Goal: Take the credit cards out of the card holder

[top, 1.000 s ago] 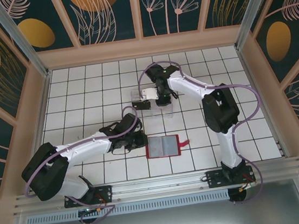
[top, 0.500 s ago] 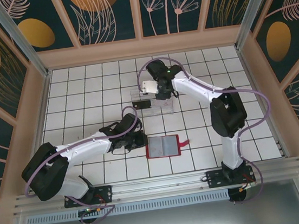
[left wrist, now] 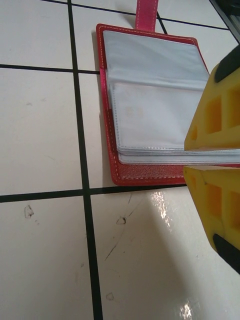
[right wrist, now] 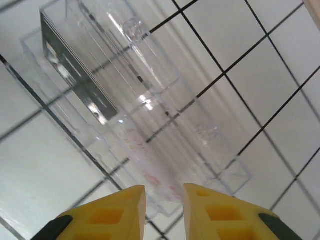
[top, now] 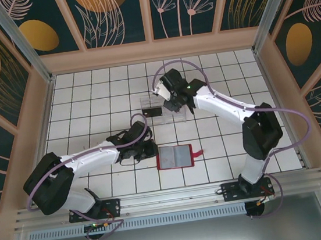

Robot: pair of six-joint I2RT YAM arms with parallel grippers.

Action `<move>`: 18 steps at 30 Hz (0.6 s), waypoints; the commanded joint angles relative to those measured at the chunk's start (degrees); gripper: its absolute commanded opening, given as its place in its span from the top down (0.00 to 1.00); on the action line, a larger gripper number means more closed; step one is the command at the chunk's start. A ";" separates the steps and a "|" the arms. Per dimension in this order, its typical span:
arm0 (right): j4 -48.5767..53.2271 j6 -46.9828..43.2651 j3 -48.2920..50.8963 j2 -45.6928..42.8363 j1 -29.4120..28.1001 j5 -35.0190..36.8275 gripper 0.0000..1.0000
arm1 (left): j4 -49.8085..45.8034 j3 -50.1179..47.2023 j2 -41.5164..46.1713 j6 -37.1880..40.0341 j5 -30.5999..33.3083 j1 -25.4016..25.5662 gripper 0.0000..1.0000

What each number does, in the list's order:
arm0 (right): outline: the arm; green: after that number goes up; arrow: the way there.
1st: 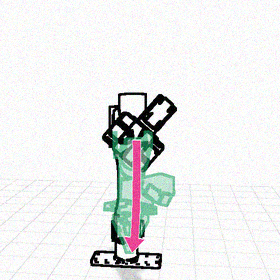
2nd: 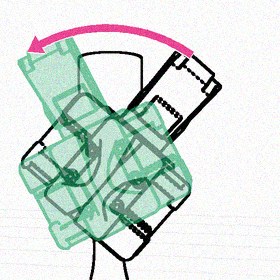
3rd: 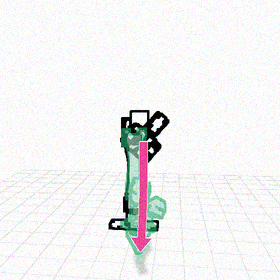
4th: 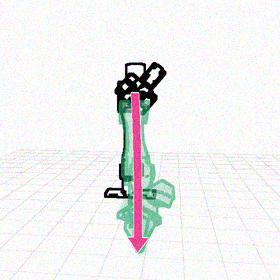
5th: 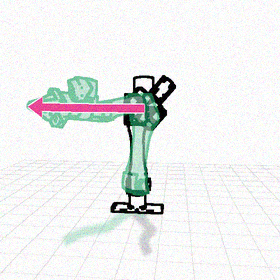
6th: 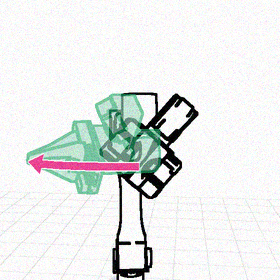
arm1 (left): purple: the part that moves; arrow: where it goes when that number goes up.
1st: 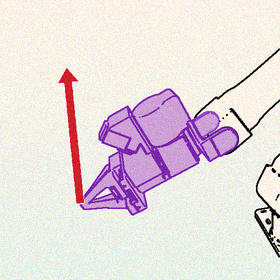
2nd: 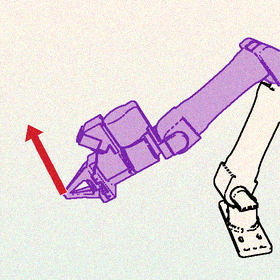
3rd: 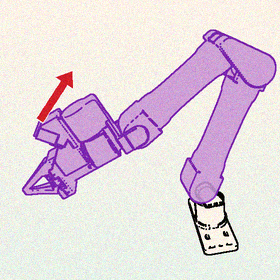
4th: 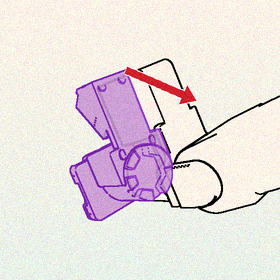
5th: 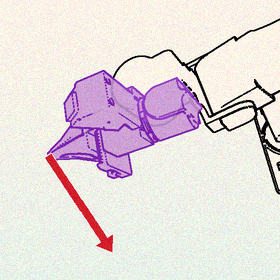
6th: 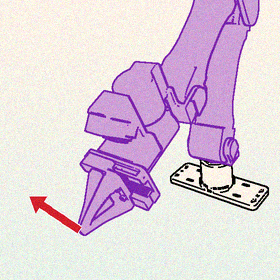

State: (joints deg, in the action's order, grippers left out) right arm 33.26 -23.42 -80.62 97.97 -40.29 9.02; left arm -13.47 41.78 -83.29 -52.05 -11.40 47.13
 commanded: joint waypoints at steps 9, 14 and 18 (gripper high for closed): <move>-6.55 43.61 16.62 -7.63 -7.38 -9.40 0.79 | 2.69 -3.76 2.02 1.34 1.11 -4.28 0.84; -0.33 48.40 16.67 -4.47 -11.06 -9.99 0.77 | 3.97 -5.86 3.05 1.16 1.11 -5.53 0.84; 0.59 50.49 17.42 -2.98 -14.62 -8.43 0.71 | 5.11 -7.12 3.80 0.72 1.29 -5.87 0.84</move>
State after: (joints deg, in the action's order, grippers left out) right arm 30.87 22.13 -64.42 93.62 -52.90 0.01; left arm -10.11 35.70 -80.84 -51.66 -11.03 41.69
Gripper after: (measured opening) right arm 0.285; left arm 0.161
